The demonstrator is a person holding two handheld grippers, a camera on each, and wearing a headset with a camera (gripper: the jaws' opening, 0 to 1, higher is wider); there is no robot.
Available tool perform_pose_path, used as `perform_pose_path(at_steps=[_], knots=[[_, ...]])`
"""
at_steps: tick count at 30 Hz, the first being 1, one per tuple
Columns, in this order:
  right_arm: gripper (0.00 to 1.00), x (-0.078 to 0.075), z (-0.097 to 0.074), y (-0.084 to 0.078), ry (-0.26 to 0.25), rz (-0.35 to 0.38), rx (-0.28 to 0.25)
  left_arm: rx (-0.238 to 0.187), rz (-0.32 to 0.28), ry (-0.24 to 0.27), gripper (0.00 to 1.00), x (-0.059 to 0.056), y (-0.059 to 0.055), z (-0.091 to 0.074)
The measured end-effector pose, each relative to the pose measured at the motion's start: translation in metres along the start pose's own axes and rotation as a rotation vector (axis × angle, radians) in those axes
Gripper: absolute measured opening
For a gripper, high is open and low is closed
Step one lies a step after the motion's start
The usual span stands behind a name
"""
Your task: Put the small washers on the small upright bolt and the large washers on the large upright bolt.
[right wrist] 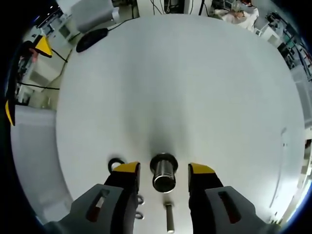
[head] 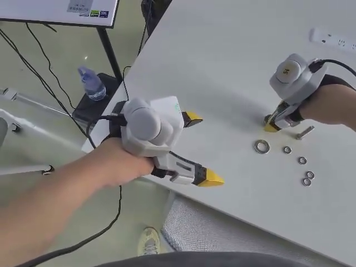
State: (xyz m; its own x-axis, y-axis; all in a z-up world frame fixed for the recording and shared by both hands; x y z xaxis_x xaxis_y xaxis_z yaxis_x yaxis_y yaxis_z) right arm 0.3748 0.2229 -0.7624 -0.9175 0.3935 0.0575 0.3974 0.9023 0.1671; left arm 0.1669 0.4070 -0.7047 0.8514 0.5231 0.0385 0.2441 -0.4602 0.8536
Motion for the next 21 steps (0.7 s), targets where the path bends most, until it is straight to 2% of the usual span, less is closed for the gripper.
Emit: perform_pose_path(at_steps=[11, 21], knots=[[0.41, -0.008, -0.003, 0.002, 0.007, 0.003, -0.032, 0.004, 0.009, -0.002, 0.83, -0.002, 0.0, 0.003], [0.41, -0.005, -0.026, -0.002, 0.013, 0.012, -0.068, 0.009, 0.019, -0.006, 0.82, -0.005, 0.003, 0.004]])
Point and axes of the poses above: the centre of the closed fingertips' face, and the gripper's own axes: z roughly forward along the fingers, x roughly to its left, y roughly out of its top, the point moved 10 cm from there along -z, roughly backward along the fingers, and after that the axes turned 15 degrees about z, right-handed, at the moved point
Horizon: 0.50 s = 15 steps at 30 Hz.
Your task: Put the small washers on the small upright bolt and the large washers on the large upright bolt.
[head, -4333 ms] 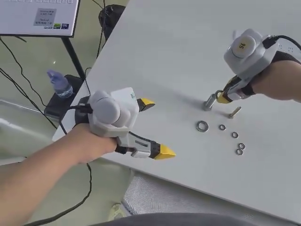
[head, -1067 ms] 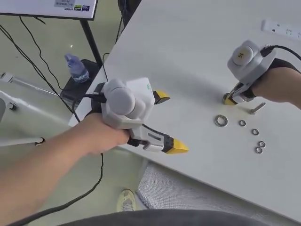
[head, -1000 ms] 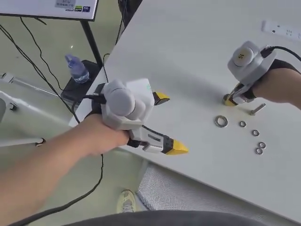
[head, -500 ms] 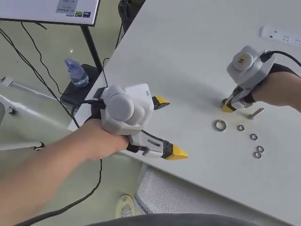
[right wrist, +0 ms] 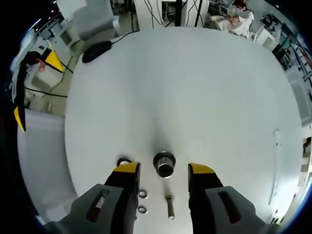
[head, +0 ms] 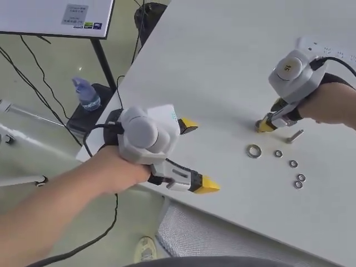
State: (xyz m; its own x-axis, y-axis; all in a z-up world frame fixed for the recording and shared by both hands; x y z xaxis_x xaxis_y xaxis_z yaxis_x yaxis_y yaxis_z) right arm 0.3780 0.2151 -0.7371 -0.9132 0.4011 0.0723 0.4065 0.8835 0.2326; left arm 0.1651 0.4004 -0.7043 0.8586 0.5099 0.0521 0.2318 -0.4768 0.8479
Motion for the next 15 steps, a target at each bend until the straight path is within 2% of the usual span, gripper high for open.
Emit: perform_pose_path(at_steps=[8, 11, 15], knots=[[0.41, 0.004, -0.015, -0.002, 0.001, -0.008, -0.016, -0.005, -0.009, 0.017, 0.82, 0.001, 0.004, 0.001], [0.4, 0.003, -0.015, -0.002, 0.017, 0.001, -0.023, -0.011, -0.006, 0.019, 0.82, 0.003, 0.007, 0.002], [0.38, 0.006, -0.026, 0.0, 0.03, 0.003, -0.034, -0.004, 0.007, 0.015, 0.82, 0.005, 0.009, 0.002]])
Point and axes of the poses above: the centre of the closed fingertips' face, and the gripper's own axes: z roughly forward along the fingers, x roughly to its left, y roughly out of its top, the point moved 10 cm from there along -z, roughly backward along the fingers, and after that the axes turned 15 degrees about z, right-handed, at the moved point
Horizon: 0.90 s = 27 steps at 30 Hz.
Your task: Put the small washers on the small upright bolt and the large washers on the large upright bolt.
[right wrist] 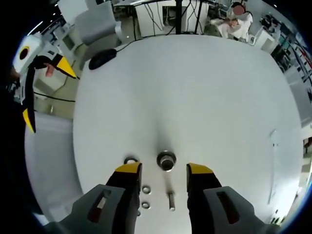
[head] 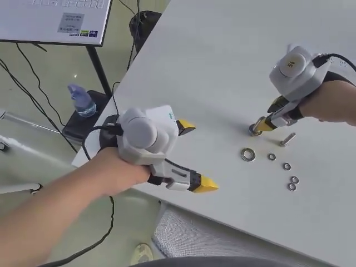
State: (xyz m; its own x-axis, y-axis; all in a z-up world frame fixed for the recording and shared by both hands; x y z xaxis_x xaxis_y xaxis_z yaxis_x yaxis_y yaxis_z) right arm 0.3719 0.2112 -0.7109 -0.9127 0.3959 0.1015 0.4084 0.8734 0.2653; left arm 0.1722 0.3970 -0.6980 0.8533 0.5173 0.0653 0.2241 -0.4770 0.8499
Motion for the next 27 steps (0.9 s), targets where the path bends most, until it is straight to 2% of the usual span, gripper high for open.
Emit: perform_pose_path(at_steps=[8, 13, 18, 27], knots=[[0.38, 0.002, -0.019, 0.004, -0.009, -0.012, -0.014, 0.002, 0.001, 0.003, 0.82, -0.001, 0.004, -0.004], [0.38, 0.005, -0.024, 0.005, -0.004, -0.024, -0.013, 0.004, -0.004, 0.015, 0.82, 0.002, 0.003, -0.007], [0.38, 0.006, -0.02, 0.004, 0.0, -0.043, 0.008, 0.013, -0.009, 0.026, 0.82, 0.003, 0.001, -0.009], [0.38, 0.013, -0.018, 0.003, 0.005, -0.047, 0.009, 0.024, -0.015, 0.029, 0.81, 0.0, -0.002, -0.008]])
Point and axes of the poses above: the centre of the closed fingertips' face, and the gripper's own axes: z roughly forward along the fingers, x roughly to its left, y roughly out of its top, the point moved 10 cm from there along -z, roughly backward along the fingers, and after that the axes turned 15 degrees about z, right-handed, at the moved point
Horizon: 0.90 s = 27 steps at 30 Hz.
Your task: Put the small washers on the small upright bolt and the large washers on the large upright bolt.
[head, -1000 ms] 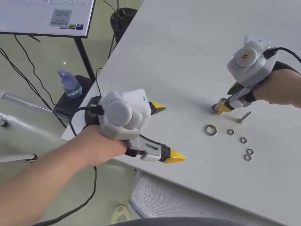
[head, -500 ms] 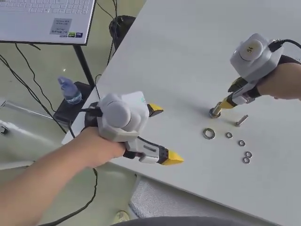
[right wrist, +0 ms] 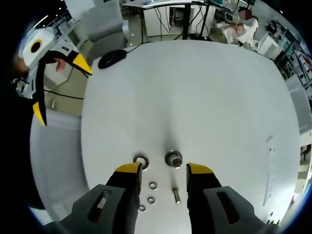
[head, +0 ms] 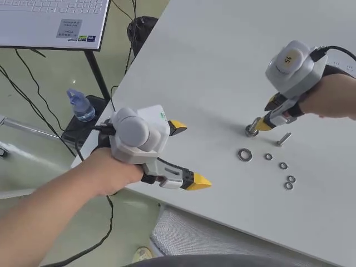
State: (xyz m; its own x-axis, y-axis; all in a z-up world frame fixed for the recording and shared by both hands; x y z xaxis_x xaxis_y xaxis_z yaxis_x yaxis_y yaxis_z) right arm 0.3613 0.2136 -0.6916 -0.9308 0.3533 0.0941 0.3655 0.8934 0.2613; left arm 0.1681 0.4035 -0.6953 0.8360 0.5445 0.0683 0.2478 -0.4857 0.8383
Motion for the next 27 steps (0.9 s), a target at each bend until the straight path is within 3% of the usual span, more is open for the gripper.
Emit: perform_pose_path(at_steps=[12, 20, 27], knots=[[0.37, 0.014, 0.006, -0.011, 0.016, 0.015, -0.005, 0.0, 0.0, 0.005, 0.81, 0.003, 0.001, 0.001], [0.37, 0.035, 0.006, -0.023, 0.028, 0.015, -0.001, -0.012, 0.008, 0.008, 0.82, 0.006, 0.004, 0.0], [0.37, 0.043, 0.008, -0.027, 0.029, 0.012, 0.001, -0.013, 0.013, 0.01, 0.83, 0.007, 0.004, 0.0]])
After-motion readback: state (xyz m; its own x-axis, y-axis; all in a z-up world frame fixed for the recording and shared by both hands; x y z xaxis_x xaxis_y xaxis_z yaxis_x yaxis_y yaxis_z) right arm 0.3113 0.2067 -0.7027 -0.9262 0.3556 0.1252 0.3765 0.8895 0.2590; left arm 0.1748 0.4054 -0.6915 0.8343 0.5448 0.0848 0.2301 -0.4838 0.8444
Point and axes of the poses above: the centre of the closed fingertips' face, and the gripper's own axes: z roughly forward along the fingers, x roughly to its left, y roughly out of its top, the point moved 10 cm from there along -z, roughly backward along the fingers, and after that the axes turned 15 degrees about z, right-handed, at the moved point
